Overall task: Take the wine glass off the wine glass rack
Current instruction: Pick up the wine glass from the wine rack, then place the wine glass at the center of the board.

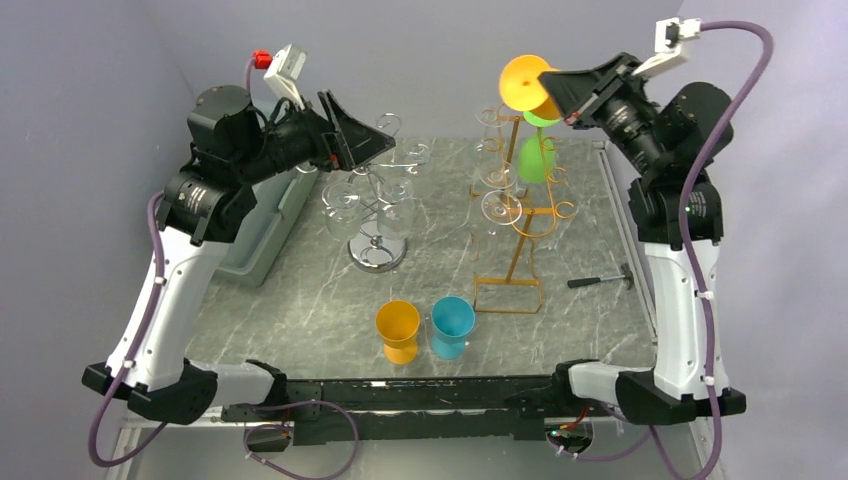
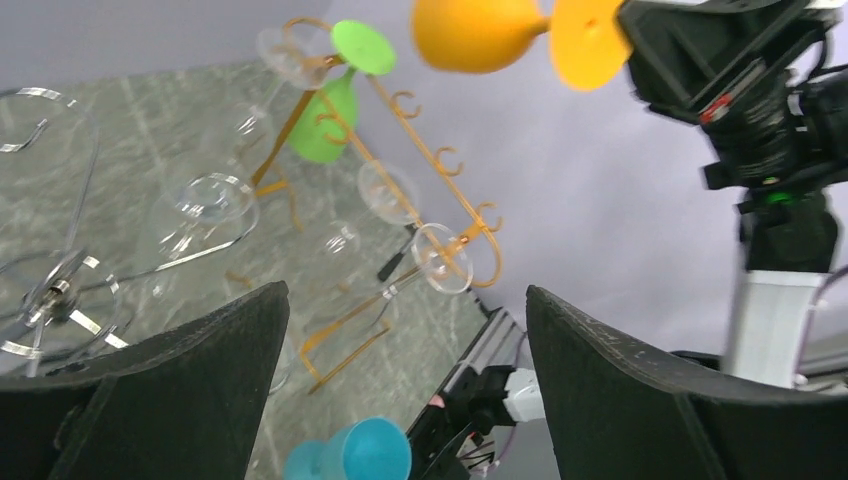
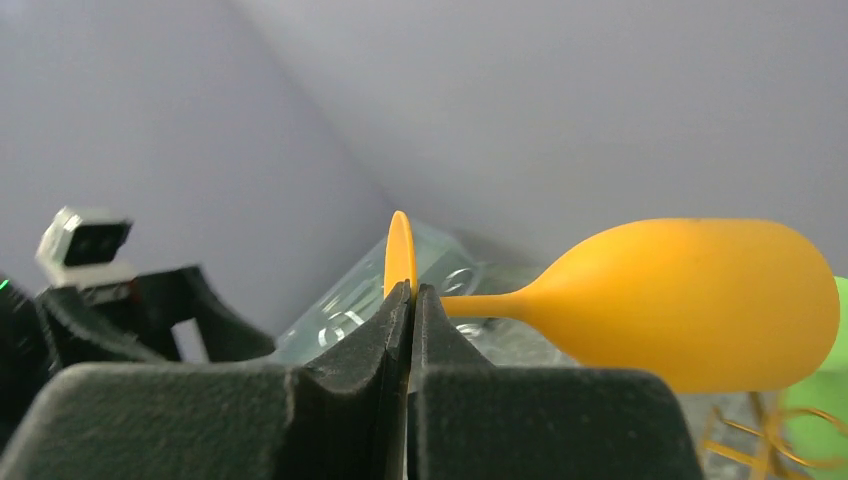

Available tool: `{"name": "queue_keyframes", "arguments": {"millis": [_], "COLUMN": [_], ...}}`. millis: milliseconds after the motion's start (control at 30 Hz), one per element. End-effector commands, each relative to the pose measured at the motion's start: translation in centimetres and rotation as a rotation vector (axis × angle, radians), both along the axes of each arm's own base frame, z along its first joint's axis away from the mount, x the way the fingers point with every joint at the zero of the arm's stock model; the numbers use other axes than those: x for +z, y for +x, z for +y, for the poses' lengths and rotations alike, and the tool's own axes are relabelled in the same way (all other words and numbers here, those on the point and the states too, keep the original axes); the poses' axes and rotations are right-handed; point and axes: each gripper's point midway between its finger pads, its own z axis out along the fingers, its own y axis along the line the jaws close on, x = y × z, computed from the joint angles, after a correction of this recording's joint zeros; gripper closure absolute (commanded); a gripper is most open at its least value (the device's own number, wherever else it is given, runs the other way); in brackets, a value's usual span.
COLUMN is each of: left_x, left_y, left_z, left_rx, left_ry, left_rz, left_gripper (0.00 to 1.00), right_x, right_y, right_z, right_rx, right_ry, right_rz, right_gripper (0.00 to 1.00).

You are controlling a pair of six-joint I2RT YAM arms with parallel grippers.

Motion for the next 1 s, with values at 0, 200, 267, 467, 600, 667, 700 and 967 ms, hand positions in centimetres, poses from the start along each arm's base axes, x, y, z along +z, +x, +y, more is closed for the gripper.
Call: {"name": "queue_keyframes", "arguments": {"millis": [0,200,267,467,600,667,700,967], "left_x": [5.0,6.6,6.7,6.9,6.6,6.5,6.6,6.7], "left_y": [-1.7,-1.7,-1.5,-1.3,-1.0,-0.8,-0.8,-0.5], "left_z": [-1.5,-2.9,-3.2,-4.1,-4.5,-4.6,-4.6,-5.0], "left_rx": [-0.141,-0.235,-0.249,-0.320,-0.340,-0.340,-0.342,-0.368], "left_ry": [-0.119,-0.196,-0.209,-0.243,-0.250,-0.252,-0.257,-0.285], "left_rz": [-0.117,-0.125,-0.125,-0.121,-0.111,-0.108,-0.111,-0.103], "left_gripper": [0.08,0.14,0.18,0.28,0.34,0.36,0.37,0.50], "right_x": [2.7,2.9,3.0,3.3,3.2,3.2,3.2,3.6], "right_y": [-1.4,-2.3,-2.8,-3.5,-3.8,-3.8,-3.9,-4.5], "right_z": [4.4,9.7,11.1,13.4,14.3,14.4,14.5,14.5], "right_rx": [0.145,0.325,0.359,0.407,0.434,0.436,0.439,0.447], "right_ry": [-0.014,0.012,0.016,0.022,0.033,0.037,0.038,0.048], "right_rz": [-0.141,-0.168,-0.169,-0.167,-0.164,-0.159,-0.155,-0.160], "right_gripper": [1.00,1.00,1.00,1.00,1.00,1.00,1.00,1.00]}}
